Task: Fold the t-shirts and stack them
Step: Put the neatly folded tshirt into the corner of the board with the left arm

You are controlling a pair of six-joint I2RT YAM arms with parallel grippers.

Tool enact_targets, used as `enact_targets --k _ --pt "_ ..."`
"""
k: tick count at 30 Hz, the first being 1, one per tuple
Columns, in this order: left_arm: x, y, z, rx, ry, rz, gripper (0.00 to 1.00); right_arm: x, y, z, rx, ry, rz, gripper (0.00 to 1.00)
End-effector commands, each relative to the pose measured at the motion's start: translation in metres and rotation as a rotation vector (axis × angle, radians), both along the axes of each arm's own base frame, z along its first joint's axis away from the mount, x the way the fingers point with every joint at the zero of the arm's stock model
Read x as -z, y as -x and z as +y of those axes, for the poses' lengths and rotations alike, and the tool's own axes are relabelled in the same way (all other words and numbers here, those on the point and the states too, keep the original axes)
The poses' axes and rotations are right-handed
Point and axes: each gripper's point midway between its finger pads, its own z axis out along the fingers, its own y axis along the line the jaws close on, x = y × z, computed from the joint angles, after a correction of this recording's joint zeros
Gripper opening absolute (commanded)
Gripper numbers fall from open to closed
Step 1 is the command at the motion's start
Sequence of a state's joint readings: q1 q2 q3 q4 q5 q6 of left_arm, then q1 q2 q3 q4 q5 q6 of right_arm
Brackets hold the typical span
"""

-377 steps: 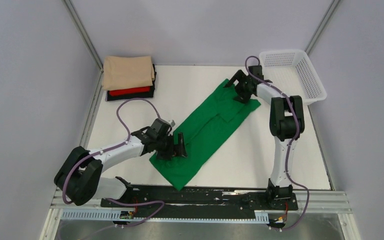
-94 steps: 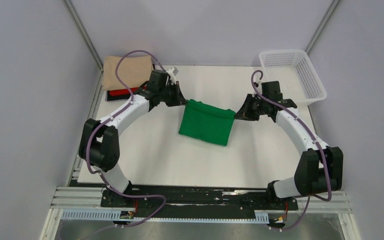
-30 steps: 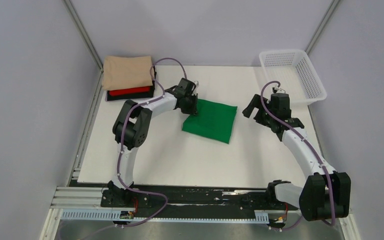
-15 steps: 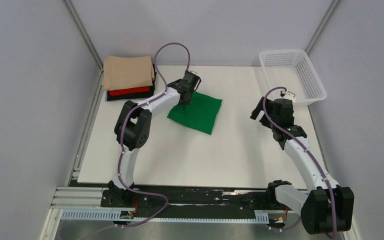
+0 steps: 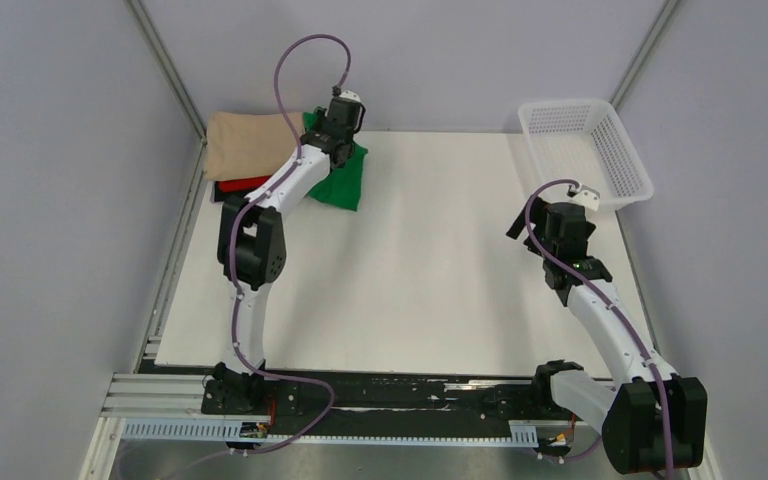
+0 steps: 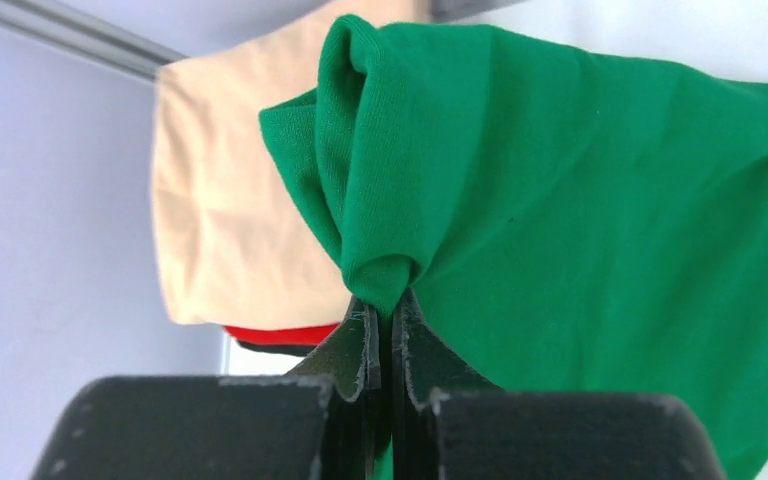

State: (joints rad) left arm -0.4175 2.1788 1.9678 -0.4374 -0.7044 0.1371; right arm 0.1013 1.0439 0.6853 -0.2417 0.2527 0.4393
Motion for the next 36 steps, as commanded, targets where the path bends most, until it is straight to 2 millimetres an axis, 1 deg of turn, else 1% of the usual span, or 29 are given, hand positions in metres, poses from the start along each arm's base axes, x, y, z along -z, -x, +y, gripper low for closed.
enact_targets --k 1,2,3,5,9,12,13,17,18,21,26,36 --pt "-0.060 -0.021 0.033 -0.057 -0.099 -0.141 0.00 -0.014 -0.008 -0.007 0.031 0.018 -0.066 1.00" --pt "-0.063 -0.022 0.036 -0.057 -0.097 -0.144 0.00 -0.015 -0.008 -0.006 0.031 0.018 -0.065 1.00" --pt "-0.073 -0.025 0.042 -0.066 -0.091 -0.160 0.00 -0.015 -0.009 -0.007 0.031 0.018 -0.064 1.00" --pt "-0.084 -0.026 0.050 -0.072 -0.086 -0.171 0.00 -0.015 -0.009 -0.006 0.028 0.016 -0.066 1.00" --pt "-0.106 -0.025 0.057 -0.064 -0.089 -0.197 0.00 -0.014 -0.009 -0.005 0.026 0.014 -0.063 1.00" --pt "-0.120 -0.021 0.055 -0.054 -0.054 -0.223 0.00 -0.014 -0.010 -0.005 0.025 0.009 -0.062 1.00" --pt "-0.128 -0.019 0.053 -0.036 -0.034 -0.233 0.00 -0.014 -0.010 -0.004 0.023 0.009 -0.061 1.00" --pt "-0.147 -0.014 0.046 0.003 0.027 -0.267 0.00 -0.015 -0.010 -0.004 0.020 0.005 -0.060 1.00" --pt "-0.155 -0.012 0.046 0.004 0.037 -0.279 0.00 -0.015 -0.010 -0.004 0.020 0.005 -0.060 1.00" --pt "-0.168 -0.009 0.048 -0.001 0.044 -0.297 0.00 -0.014 -0.009 -0.004 0.019 0.006 -0.059 1.00" --pt "-0.191 -0.002 0.045 0.019 0.080 -0.341 0.00 -0.012 -0.010 -0.004 0.021 0.009 -0.051 1.00" --pt "-0.218 -0.003 0.046 0.012 0.092 -0.399 0.00 -0.007 -0.011 -0.003 0.014 0.013 -0.032 1.00"
